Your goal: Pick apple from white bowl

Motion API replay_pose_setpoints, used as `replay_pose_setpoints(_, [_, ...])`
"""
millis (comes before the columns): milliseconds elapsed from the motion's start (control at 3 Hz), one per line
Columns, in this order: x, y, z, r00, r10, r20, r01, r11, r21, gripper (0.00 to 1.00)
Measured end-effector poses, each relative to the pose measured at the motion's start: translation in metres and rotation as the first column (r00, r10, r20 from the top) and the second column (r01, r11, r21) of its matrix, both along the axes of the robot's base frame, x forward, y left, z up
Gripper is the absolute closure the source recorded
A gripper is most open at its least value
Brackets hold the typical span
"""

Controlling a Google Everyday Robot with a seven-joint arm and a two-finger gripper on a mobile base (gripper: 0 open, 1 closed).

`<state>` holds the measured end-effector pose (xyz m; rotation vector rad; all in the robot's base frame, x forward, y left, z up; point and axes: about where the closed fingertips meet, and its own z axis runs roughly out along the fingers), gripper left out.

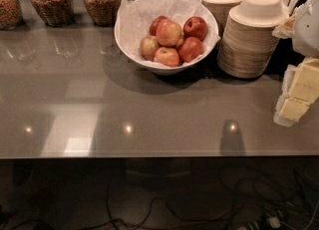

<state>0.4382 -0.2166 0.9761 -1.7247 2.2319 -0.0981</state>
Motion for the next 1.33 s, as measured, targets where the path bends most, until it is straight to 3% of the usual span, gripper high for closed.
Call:
replay_pose_setpoints(333, [0.002,0.002,-0.001,0.9999,0.0,0.015,0.0,1.0,0.01,0.0])
replay_pose_setpoints(667, [0.013,0.01,-0.012,0.9988,-0.011,0.047,0.007,0.997,0.082,0.0])
replay_pose_setpoints(1000, [0.033,0.021,-0.022,0.9933,-0.046,0.106,0.026,0.982,0.187,0.0])
replay_pose_setpoints(1333, [0.061,0.036,-0.022,0.978,-0.094,0.186,0.037,0.957,0.286,0.0])
